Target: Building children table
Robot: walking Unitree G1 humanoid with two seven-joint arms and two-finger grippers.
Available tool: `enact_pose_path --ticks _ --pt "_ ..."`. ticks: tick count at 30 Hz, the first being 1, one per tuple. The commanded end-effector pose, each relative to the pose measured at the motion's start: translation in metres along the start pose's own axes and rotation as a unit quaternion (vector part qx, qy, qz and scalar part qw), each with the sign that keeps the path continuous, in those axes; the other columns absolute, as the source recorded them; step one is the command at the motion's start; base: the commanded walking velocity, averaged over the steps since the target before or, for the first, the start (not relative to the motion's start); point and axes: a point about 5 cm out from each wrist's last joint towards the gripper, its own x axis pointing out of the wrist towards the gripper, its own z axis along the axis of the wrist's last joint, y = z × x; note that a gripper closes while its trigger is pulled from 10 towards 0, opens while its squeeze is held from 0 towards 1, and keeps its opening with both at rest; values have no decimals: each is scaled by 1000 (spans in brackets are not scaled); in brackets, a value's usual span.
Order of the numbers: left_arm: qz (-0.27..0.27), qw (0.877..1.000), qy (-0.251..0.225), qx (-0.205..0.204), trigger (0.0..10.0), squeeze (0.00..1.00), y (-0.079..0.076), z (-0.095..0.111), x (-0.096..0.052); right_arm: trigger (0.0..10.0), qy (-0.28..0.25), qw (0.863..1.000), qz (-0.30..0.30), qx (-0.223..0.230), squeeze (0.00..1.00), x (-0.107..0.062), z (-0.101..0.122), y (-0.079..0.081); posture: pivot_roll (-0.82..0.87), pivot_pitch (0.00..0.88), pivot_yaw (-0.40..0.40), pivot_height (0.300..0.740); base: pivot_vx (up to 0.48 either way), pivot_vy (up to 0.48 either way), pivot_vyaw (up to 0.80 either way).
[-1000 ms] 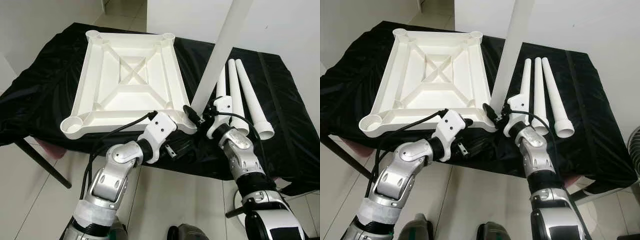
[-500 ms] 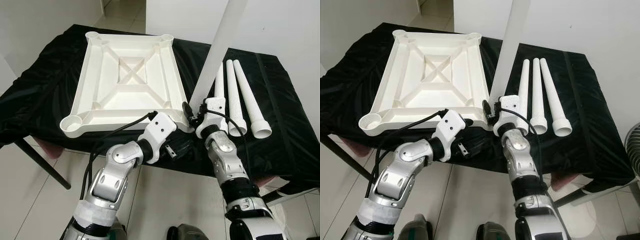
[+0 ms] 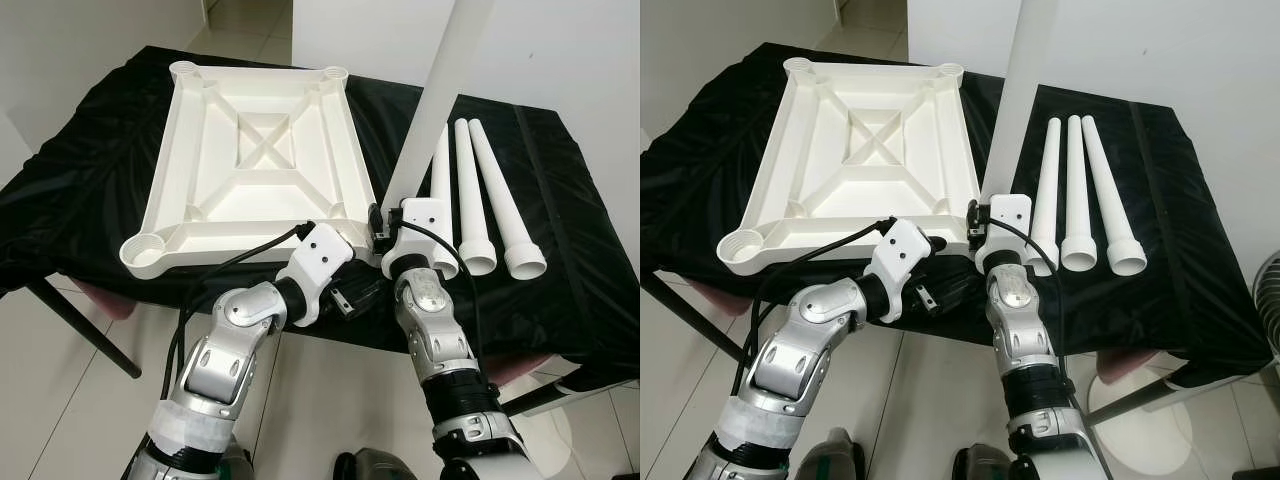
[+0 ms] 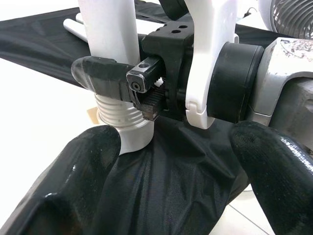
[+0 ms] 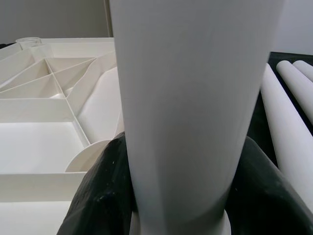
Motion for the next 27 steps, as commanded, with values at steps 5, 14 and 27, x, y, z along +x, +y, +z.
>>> enact_pose_path --ticks 5,14,27 --pt "62 998 9 -1 10000 0 8 -3 1 10000 20 1000 -6 12 0 1 -4 -1 49 19 -42 740 0 0 0" --pt "59 998 18 -2 10000 0 8 -9 -1 10000 1 999 37 32 1000 5 5 -8 46 23 -33 740 0 0 0" --pt "60 998 23 -2 10000 0 9 -11 -3 10000 -7 992 129 -3 396 0 0 -10 51 28 -30 740 0 0 0"
